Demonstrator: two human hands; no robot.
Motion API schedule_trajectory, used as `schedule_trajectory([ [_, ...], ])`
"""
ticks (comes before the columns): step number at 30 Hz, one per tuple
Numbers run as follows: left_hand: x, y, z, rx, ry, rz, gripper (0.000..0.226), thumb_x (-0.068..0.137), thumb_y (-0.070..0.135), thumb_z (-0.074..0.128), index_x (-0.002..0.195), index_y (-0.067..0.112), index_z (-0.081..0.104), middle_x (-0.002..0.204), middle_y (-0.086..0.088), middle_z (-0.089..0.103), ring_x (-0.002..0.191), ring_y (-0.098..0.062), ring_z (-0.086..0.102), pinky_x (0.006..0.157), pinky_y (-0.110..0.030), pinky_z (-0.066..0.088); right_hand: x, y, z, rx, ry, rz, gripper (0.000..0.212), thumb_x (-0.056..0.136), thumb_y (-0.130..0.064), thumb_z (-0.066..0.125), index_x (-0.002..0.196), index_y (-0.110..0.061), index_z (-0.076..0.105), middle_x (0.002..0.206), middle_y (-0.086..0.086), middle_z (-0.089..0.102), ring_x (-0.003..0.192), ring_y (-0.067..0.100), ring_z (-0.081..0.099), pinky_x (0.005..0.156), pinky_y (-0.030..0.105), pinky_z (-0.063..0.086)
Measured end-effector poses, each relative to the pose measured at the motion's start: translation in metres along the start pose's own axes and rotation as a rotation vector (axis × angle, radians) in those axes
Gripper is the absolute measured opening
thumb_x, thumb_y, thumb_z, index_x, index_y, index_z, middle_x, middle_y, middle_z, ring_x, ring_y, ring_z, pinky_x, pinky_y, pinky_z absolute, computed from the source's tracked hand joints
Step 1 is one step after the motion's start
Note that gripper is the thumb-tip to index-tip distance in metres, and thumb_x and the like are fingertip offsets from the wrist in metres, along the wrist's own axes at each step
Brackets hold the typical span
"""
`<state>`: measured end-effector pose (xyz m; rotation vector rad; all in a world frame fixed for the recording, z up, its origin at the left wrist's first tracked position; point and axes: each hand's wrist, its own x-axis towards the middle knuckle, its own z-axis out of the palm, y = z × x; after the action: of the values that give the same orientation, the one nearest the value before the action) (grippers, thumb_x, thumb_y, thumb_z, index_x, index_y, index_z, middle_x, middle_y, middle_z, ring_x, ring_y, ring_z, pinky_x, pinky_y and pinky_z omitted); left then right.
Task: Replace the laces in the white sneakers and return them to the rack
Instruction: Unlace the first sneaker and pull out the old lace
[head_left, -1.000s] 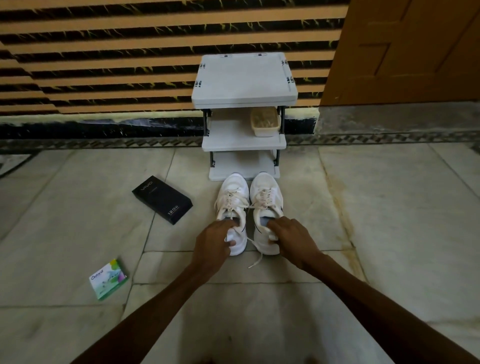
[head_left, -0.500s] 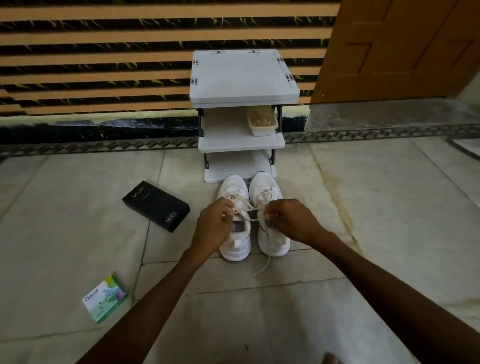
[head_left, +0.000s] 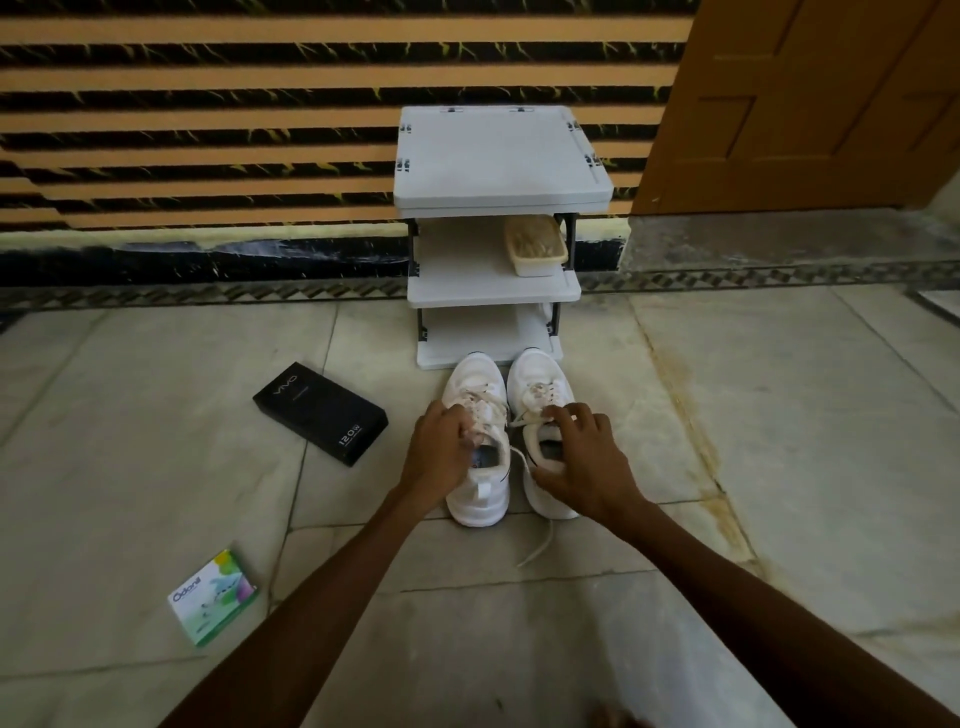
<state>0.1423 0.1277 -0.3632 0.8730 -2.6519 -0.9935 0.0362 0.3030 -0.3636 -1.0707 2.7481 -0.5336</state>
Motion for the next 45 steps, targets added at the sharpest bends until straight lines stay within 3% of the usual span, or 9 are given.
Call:
schedule_trajectory([
  [5,-0.002,0.01,-0.016,-0.125,0.077,0.009,0.023,0.097,0.02,0.053,0.077,0.011,0.057,0.094,-0.005,0.049,0.089,-0.02,0.053,0.071,-0.024,0.033,0.0,-0.005,0.001,-0.114,-0.011,0.011,0.075,0.074,-0.048,0.07,0.138,-0.023,0.039,0.142,0.003,0.038,0.129,0.031,0.036,0.092,0.044,0.048],
  [9,-0.008,0.034,-0.043,-0.425,0.096,-0.067,0.035,0.104,0.022,0.04,0.077,0.013,0.061,0.083,0.001,0.062,0.073,-0.004,0.057,0.069,-0.012,0.045,0.014,-0.029,-0.007,-0.207,0.129,-0.098,0.051,0.074,-0.032,0.071,0.121,-0.02,0.057,0.141,0.009,0.043,0.128,0.037,0.037,0.099,0.05,0.035],
  [15,-0.012,0.053,-0.082,-0.789,0.006,-0.148,0.044,0.103,0.043,0.035,0.075,0.013,0.053,0.049,0.008,0.041,0.046,-0.006,0.039,0.047,-0.019,0.038,0.047,-0.059,-0.008,-0.014,-0.152,-0.179,0.026,0.083,-0.031,0.066,0.109,-0.027,0.065,0.117,0.002,0.058,0.114,0.028,0.047,0.097,0.046,0.038],
  [19,0.0,0.029,-0.084,-0.466,0.279,-0.282,0.039,0.101,0.043,0.042,0.082,0.015,0.06,0.062,0.006,0.049,0.056,-0.009,0.045,0.051,-0.023,0.033,0.055,-0.053,-0.003,0.032,0.003,-0.206,0.018,0.092,-0.028,0.056,0.089,-0.015,0.068,0.095,0.007,0.064,0.089,0.027,0.06,0.075,0.036,0.045],
  [21,0.002,0.012,-0.075,-0.215,0.299,-0.359,0.028,0.098,0.039,0.048,0.105,0.014,0.057,0.094,-0.005,0.06,0.081,-0.016,0.056,0.06,-0.025,0.038,0.054,-0.048,-0.011,0.17,0.013,-0.136,0.029,0.096,-0.031,0.051,0.08,-0.012,0.065,0.083,0.006,0.066,0.076,0.022,0.062,0.065,0.031,0.047],
  [24,-0.005,-0.004,-0.049,0.177,0.299,-0.343,0.049,0.087,0.035,0.066,0.127,0.018,0.043,0.131,-0.01,0.041,0.115,-0.027,0.044,0.088,-0.034,0.04,0.053,-0.041,-0.026,0.247,0.072,-0.043,0.037,0.1,-0.035,0.046,0.076,-0.013,0.064,0.069,-0.001,0.064,0.063,0.013,0.06,0.059,0.027,0.046],
  [29,-0.004,0.008,-0.021,0.315,0.255,-0.147,0.029,0.085,0.034,0.066,0.109,0.021,0.055,0.118,-0.003,0.049,0.111,-0.023,0.042,0.091,-0.036,0.038,0.049,-0.042,-0.048,0.817,0.14,0.15,0.02,0.1,-0.029,0.048,0.113,-0.018,0.058,0.086,0.006,0.07,0.067,0.017,0.069,0.059,0.027,0.056],
  [35,-0.001,0.017,-0.001,0.197,0.08,-0.084,0.044,0.086,0.022,0.063,0.125,0.016,0.045,0.117,-0.009,0.058,0.105,-0.027,0.056,0.079,-0.035,0.049,0.033,-0.036,-0.019,-0.044,-0.149,0.094,0.082,0.087,-0.044,0.062,0.15,-0.017,0.017,0.144,0.013,0.04,0.126,0.036,0.043,0.098,0.048,0.043],
  [45,-0.012,0.021,-0.002,0.205,0.157,-0.088,0.044,0.089,0.018,0.063,0.125,0.013,0.04,0.105,-0.01,0.064,0.093,-0.024,0.063,0.065,-0.023,0.038,0.023,-0.02,0.003,-0.21,0.017,0.039,0.048,0.086,-0.043,0.056,0.127,-0.017,0.051,0.131,0.01,0.051,0.109,0.034,0.047,0.082,0.04,0.042],
])
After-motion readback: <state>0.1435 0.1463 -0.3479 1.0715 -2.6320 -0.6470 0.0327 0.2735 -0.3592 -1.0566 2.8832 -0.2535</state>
